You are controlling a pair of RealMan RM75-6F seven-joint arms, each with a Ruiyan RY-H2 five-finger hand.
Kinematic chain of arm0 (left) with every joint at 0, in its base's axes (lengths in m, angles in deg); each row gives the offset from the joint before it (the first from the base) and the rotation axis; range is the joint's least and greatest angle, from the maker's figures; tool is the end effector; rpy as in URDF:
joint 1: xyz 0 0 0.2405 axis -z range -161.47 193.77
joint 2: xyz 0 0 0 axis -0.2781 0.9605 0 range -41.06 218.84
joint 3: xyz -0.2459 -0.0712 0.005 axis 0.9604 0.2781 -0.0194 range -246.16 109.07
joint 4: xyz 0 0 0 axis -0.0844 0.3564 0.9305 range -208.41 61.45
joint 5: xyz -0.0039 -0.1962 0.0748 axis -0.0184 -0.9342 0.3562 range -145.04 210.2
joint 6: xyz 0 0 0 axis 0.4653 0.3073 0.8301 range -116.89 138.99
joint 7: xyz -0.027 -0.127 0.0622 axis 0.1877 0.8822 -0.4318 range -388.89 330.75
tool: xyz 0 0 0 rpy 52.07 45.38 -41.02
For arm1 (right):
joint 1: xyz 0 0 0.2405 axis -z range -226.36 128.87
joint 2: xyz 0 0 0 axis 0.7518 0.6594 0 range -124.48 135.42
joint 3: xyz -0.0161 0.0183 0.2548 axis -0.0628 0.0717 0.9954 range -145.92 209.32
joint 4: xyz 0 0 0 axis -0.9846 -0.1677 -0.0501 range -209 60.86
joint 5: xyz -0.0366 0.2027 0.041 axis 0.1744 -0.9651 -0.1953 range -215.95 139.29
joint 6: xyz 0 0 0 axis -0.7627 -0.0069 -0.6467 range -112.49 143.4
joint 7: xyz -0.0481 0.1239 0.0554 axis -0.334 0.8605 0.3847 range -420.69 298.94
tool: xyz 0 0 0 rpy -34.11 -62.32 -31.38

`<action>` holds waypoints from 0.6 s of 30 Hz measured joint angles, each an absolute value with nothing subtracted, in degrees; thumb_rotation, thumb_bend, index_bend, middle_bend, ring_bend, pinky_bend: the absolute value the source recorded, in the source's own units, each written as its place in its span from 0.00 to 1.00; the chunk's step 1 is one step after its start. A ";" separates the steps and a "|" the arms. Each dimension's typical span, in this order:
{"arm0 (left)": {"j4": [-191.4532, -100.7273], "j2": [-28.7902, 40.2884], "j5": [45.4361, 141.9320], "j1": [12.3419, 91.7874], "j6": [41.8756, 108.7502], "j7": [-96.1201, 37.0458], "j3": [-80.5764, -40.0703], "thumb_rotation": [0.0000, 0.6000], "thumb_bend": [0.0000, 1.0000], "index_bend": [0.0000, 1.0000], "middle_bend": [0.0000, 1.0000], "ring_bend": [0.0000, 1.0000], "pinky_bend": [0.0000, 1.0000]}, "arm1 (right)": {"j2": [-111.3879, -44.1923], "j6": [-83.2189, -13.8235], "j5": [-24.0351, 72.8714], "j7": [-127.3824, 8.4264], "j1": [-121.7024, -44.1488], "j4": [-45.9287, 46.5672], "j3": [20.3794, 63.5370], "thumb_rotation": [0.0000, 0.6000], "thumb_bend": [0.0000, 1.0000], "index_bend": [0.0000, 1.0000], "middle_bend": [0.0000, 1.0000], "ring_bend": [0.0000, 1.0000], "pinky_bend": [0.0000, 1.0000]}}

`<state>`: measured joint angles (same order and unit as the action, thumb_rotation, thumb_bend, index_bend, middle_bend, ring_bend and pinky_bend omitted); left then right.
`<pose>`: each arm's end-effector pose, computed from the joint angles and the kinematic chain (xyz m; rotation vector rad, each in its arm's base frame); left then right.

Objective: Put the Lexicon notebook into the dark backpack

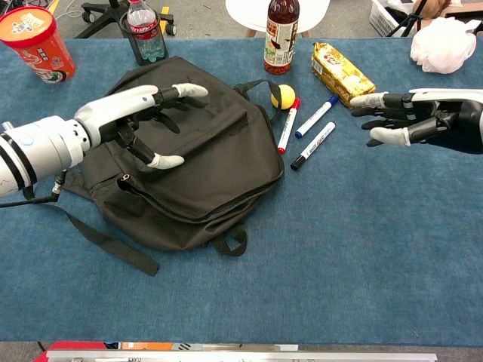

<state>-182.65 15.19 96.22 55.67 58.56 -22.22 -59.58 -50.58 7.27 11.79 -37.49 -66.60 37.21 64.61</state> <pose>-0.1198 0.2824 0.0210 -1.8420 -1.6514 -1.1267 -0.1954 -0.2671 0.0938 1.3374 -2.3213 0.8447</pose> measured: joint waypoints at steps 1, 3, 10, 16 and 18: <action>-182.42 15.29 96.40 55.42 59.36 -22.55 -59.61 1.00 0.26 0.00 0.11 0.08 0.23 | -50.61 6.11 13.77 -38.59 -66.23 36.82 64.28 1.00 0.48 0.00 0.03 0.00 0.11; -181.77 15.58 96.91 54.70 61.22 -23.07 -59.67 1.00 0.26 0.00 0.11 0.08 0.23 | -50.72 4.59 15.95 -39.79 -65.89 36.37 63.80 1.00 0.47 0.00 0.03 0.00 0.11; -178.40 16.13 100.54 51.94 67.19 -24.45 -60.31 1.00 0.26 0.01 0.11 0.08 0.23 | -52.43 -5.18 26.24 -45.18 -64.77 33.05 59.92 1.00 0.47 0.00 0.05 0.00 0.11; -174.76 16.39 104.71 48.90 73.35 -26.74 -61.74 1.00 0.26 0.04 0.11 0.08 0.23 | -55.31 -17.32 35.35 -50.02 -63.79 28.42 55.89 1.00 0.47 0.00 0.07 0.00 0.11; -173.29 16.42 106.10 47.55 75.87 -27.29 -62.25 1.00 0.26 0.05 0.11 0.08 0.23 | -56.20 -21.27 38.02 -51.35 -63.41 26.54 54.59 1.00 0.47 0.00 0.07 0.00 0.11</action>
<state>-173.29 16.42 106.10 47.55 75.87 -27.29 -62.25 -56.20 -21.27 38.02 -51.35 -63.41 26.54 54.59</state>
